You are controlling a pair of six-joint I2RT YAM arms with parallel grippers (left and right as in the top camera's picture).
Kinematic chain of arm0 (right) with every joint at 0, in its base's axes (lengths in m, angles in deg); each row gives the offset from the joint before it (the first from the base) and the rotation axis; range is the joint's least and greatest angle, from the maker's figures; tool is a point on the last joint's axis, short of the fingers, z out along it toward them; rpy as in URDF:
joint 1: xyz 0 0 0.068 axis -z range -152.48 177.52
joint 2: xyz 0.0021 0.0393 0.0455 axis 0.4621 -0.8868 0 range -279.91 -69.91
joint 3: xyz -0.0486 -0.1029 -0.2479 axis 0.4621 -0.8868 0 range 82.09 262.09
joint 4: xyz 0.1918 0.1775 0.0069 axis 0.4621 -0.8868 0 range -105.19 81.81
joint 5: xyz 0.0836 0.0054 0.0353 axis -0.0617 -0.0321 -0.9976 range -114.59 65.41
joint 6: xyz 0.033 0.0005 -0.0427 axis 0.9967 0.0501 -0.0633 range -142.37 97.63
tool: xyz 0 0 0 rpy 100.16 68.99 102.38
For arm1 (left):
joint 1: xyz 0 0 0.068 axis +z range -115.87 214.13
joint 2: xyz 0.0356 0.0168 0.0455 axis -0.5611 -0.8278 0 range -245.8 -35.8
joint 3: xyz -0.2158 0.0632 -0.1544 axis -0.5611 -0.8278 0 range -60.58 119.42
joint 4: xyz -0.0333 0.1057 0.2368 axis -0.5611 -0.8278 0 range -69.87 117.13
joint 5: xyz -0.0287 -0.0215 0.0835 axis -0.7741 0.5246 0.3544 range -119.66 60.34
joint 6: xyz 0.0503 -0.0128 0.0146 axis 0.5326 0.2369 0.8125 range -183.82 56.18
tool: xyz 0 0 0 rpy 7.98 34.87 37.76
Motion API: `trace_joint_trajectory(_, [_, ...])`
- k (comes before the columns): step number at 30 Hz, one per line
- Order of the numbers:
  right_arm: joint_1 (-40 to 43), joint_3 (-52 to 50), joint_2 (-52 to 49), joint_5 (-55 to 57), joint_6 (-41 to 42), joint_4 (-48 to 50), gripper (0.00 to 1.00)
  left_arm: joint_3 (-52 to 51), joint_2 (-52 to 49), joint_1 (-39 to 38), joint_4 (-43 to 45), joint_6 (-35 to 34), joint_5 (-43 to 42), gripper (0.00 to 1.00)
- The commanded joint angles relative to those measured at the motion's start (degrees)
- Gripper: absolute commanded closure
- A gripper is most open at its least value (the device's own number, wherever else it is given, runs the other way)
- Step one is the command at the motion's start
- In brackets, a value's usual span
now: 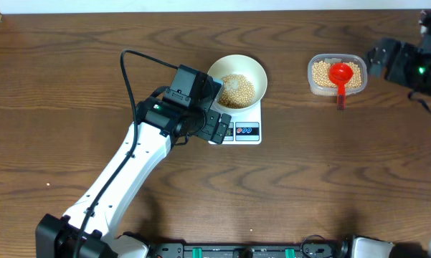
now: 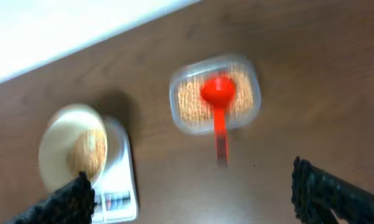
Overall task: Scoop item into bowl and weigh 50g on scale
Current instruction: 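Open the right gripper, release the scoop, and withdraw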
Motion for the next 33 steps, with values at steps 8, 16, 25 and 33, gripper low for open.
trace_joint_trajectory(8, [0.31,0.13,4.59,-1.40,2.54,-2.51,0.01,-0.57,-0.55,0.09,-0.04,0.11,0.57,0.04])
trace_joint_trajectory(16, [0.31,0.07,8.04,-1.27,-9.66,5.53,0.01,-0.57,-0.55,0.09,-0.04,0.11,0.57,0.03])
trace_joint_trajectory(25, [-4.13,-12.50,18.78,3.06,-9.62,15.17,0.01,-0.57,-0.55,0.09,-0.02,0.11,0.57,0.03])
trace_joint_trajectory(33, [-5.11,-39.74,39.65,4.24,-9.55,33.09,0.01,-0.57,-0.55,0.09,-0.04,0.11,0.57,0.04])
